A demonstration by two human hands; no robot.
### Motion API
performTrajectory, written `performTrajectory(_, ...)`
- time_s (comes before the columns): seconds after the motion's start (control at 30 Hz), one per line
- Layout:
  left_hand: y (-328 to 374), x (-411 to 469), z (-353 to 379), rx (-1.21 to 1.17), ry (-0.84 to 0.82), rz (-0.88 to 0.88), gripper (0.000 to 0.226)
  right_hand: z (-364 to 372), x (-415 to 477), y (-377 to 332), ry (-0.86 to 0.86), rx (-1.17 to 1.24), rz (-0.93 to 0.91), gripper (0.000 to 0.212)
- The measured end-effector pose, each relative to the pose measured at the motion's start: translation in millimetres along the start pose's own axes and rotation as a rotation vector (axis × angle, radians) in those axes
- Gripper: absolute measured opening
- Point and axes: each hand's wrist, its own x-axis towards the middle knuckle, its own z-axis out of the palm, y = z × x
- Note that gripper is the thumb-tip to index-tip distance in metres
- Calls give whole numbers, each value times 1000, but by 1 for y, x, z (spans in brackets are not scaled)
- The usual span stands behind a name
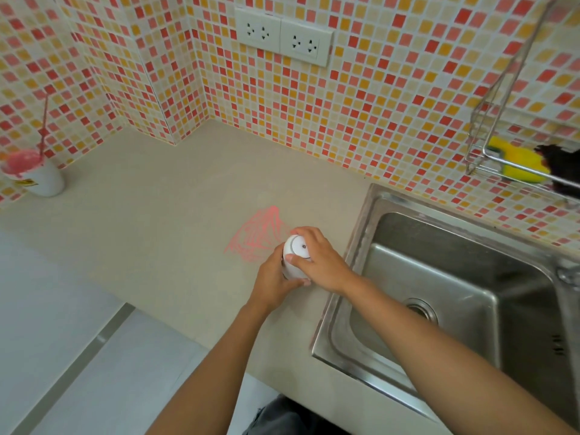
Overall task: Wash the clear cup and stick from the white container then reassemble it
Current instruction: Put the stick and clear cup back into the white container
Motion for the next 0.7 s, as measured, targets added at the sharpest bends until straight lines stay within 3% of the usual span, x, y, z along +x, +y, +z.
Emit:
performTrajectory(0.17,9,-2,-5,50,-74,15,79,-6,-1,-5,-37,137,35,67)
performTrajectory(0.23,13,-4,-11,84,-122,44,78,-12,-4,-8,51,205,60,73)
performTrajectory(0.37,21,-19,-25,140,106,-27,87,-21,-28,8,334,92,72,62)
performTrajectory(0.53,59,-23,-5,253,264,210,81,-33,-74,67,250,-262,151,75)
performTrajectory(0.7,112,-8,60,478,136,478,70,-92,-119,96,402,-331,210,68)
